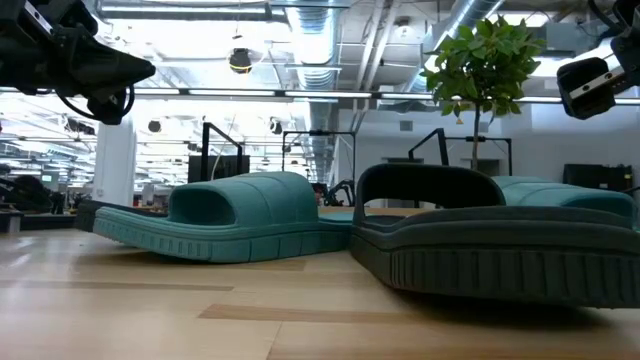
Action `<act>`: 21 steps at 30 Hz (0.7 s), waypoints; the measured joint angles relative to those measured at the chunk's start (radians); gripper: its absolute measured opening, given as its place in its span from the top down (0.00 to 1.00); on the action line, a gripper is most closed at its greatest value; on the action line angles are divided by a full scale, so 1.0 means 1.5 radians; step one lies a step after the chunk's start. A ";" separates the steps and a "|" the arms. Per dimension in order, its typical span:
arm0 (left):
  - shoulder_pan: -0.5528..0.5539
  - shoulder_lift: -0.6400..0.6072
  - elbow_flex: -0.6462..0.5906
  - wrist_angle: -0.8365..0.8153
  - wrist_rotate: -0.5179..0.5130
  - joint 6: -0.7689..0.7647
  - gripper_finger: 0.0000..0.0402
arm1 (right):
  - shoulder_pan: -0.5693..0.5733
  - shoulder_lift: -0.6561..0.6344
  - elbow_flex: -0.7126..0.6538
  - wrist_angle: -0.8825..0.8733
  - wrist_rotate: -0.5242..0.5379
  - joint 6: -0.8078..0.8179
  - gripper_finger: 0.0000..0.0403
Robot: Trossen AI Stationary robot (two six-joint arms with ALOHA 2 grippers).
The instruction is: Pick and place slides into the shelf
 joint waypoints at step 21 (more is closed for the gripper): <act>0.000 0.000 0.000 0.000 0.000 -0.025 1.00 | 0.000 0.000 0.000 0.000 0.000 0.000 1.00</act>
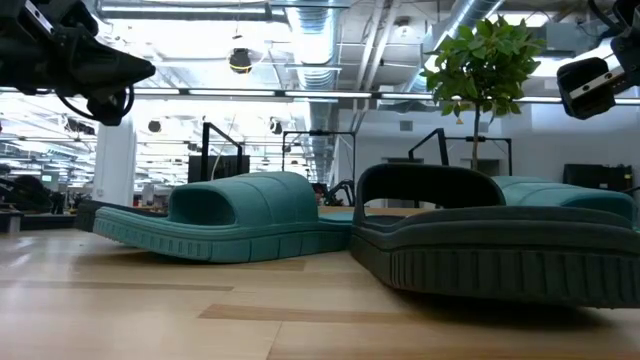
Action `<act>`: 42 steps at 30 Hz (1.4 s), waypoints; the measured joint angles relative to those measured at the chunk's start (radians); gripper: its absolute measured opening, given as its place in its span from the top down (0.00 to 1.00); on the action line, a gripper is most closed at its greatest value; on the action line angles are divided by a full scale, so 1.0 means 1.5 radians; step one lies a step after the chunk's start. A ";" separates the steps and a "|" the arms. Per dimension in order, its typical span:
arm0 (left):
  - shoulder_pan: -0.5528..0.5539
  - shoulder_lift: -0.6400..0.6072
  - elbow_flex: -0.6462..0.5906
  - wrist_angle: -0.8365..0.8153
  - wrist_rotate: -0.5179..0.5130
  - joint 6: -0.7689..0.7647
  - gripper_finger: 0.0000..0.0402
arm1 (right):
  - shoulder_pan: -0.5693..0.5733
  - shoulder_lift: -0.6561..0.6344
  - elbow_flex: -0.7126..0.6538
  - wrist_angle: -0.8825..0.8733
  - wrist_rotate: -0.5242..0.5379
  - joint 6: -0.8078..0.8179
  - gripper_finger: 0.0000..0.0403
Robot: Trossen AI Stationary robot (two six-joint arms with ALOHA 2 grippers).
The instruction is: Pick and place slides into the shelf
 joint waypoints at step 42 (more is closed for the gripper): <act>0.000 0.051 0.121 0.026 0.135 -0.088 1.00 | 0.000 0.000 0.000 0.000 0.000 0.000 1.00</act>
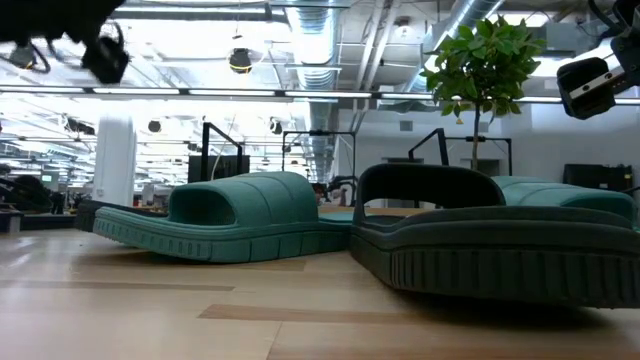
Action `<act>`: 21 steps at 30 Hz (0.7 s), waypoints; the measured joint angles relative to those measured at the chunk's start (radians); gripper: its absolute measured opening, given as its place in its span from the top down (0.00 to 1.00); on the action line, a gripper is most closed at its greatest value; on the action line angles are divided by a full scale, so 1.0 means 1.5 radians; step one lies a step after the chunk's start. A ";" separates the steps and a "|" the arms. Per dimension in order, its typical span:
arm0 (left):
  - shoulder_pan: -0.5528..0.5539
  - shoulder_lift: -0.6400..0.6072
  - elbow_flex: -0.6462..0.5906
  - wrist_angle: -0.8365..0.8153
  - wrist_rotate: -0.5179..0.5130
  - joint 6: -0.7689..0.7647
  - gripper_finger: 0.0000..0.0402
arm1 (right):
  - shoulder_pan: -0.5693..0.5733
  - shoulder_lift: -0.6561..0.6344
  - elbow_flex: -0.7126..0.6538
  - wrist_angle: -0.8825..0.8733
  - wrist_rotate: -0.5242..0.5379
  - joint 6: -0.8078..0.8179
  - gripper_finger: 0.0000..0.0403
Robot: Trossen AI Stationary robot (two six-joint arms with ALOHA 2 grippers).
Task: Pick and place slides into the shelf
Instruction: Put the top black slide on the shelf
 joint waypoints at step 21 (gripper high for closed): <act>0.000 0.386 0.408 -0.322 -0.036 0.363 1.00 | 0.000 0.000 0.000 0.000 0.000 0.000 1.00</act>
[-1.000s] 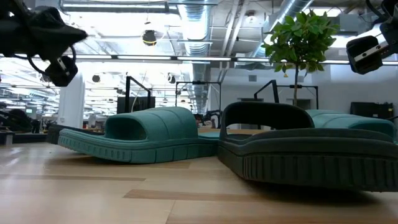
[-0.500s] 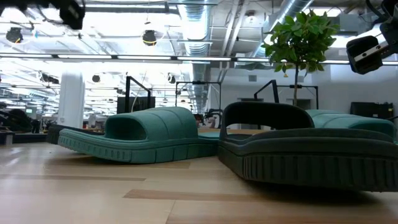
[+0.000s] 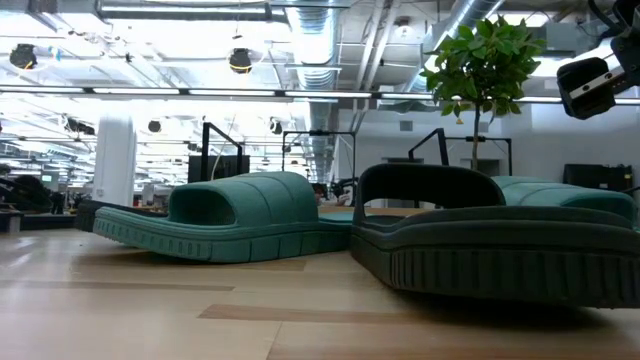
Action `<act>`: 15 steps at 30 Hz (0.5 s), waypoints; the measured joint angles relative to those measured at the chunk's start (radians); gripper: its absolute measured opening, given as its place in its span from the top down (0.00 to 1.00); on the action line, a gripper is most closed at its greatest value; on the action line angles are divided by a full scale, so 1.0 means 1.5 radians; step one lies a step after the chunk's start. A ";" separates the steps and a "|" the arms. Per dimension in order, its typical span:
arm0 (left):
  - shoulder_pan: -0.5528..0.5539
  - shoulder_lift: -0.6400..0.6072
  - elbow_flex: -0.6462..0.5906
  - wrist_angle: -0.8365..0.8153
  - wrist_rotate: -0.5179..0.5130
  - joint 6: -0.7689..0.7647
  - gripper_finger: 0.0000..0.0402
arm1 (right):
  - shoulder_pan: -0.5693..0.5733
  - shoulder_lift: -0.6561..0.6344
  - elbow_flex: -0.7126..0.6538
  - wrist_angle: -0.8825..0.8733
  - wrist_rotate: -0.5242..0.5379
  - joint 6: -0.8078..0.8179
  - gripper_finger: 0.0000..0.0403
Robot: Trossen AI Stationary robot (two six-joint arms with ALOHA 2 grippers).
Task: Pick and place slides into the shelf
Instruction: Put the top black slide on the shelf
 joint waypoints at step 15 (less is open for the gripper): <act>0.000 0.159 0.170 -0.319 0.002 0.044 1.00 | 0.000 0.000 0.000 0.000 0.000 0.000 1.00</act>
